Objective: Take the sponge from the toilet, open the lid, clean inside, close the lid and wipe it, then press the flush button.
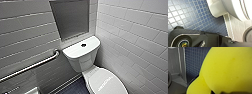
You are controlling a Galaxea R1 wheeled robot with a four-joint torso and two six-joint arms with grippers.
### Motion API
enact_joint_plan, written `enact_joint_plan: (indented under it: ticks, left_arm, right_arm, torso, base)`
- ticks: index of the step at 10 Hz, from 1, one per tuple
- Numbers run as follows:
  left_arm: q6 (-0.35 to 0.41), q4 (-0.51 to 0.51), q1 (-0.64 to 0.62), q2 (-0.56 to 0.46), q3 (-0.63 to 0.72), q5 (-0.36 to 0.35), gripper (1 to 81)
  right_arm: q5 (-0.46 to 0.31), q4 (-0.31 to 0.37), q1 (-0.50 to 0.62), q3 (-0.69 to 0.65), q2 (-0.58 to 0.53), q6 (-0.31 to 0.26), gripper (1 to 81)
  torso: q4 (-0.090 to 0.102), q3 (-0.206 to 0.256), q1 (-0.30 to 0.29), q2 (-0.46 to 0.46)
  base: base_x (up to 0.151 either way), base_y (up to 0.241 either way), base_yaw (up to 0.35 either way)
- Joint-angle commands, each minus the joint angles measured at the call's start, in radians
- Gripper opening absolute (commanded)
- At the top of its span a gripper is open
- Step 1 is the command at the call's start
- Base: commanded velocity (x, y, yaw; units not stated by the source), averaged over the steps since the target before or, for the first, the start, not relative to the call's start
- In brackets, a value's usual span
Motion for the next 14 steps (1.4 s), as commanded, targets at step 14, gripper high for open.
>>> enact_joint_plan:
  ticks: [14]
  left_arm:
    - [-0.332, -0.023, -0.386, 0.153, -0.025, 0.062, 81.1]
  right_arm:
    - [-0.036, -0.054, -0.031, -0.075, 0.055, -0.001, 1.0]
  torso:
    - [0.000, -0.037, 0.013, -0.019]
  base:
    - [0.000, 0.000, 0.000]
